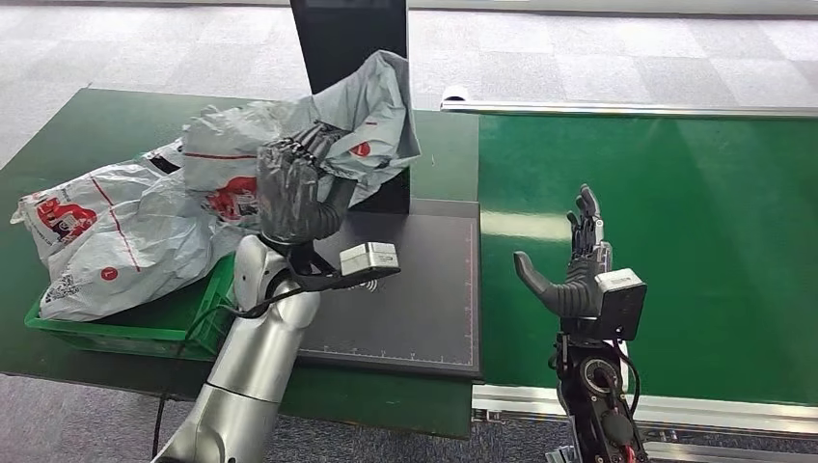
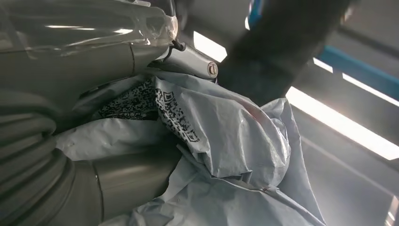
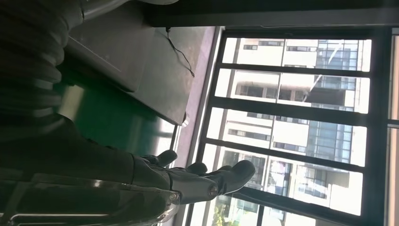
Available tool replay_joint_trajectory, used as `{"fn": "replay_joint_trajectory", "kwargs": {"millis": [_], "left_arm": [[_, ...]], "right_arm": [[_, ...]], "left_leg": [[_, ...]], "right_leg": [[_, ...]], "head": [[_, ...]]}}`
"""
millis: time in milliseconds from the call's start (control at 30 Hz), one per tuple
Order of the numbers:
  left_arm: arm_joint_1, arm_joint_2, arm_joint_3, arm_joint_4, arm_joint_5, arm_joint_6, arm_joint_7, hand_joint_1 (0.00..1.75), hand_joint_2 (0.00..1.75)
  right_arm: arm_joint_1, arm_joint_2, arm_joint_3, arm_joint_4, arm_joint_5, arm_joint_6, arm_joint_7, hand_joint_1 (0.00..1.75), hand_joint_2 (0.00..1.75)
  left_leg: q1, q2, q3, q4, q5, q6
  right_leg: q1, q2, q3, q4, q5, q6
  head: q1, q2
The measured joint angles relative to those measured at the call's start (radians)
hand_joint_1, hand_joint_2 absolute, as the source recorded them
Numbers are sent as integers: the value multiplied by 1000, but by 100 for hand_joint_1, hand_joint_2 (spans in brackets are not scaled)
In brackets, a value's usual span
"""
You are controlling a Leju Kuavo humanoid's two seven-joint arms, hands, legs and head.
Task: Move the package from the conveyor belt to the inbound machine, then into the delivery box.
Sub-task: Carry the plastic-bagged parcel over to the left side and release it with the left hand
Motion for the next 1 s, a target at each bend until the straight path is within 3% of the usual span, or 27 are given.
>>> {"fn": "replay_joint_trajectory", "kwargs": {"millis": [200,567,767,900,1000], "left_arm": [[-2,-2,159,-162,-98,0,0,175,175],[-16,13,320,-263,-247,0,27,175,175],[-88,114,386,-119,-409,-1,363,175,175],[-191,209,346,150,-429,-38,712,175,175],[-250,269,308,330,-430,-109,843,175,175]], "right_arm": [[18,-11,0,-19,-2,1,0,0,175],[57,-23,1,-50,-9,2,0,0,175],[76,-34,2,-65,-12,-1,0,0,175],[86,-34,2,-76,1,-10,0,0,175],[89,-35,2,-81,9,-11,3,0,175]], "left_leg": [[0,0,0,0,0,0],[0,0,0,0,0,0],[1,0,1,0,1,-1],[1,1,1,0,2,-2],[1,3,1,0,2,-2]], "right_leg": [[0,0,0,0,0,0],[0,0,0,0,0,0],[1,0,0,0,0,-1],[1,0,0,0,1,-2],[1,1,0,1,2,-2]], "head": [[0,0],[0,0],[0,0],[0,0],[0,0]]}}
